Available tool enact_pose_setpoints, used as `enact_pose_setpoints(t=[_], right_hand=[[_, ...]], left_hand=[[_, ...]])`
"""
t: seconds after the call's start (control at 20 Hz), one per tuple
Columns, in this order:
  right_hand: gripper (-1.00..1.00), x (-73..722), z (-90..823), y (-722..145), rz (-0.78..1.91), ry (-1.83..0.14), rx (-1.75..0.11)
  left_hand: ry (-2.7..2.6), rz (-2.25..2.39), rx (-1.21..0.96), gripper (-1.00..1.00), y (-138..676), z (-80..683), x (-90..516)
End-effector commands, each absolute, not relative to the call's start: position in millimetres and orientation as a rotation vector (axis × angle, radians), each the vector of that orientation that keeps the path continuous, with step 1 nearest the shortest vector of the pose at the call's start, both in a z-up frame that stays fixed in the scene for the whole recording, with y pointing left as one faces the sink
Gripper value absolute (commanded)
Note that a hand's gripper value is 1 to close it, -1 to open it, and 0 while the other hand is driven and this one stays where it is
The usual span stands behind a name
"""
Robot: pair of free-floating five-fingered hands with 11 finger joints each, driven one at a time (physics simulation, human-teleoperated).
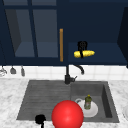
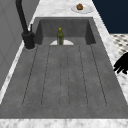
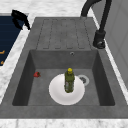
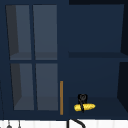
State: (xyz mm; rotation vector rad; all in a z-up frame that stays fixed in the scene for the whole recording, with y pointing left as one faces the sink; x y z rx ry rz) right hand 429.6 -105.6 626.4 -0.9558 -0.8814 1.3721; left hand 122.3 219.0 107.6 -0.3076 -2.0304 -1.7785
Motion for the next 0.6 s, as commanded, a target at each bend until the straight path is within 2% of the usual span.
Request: enact_pose_setpoints(t=[0.0, 0.55], right_hand=[[1.00, 398.6, 644.0, -118.9, 1.359, -0.895, -0.938], [1.00, 308.4, 648.7, -147.0, 1.347, -0.919, -0.952]], left_hand=[[-2.030, -1.778, -0.308, 0.00, 219.0, 107.6, 122.3], [-2.030, -1.778, -0.308, 0.00, 219.0, 107.6, 122.3]])
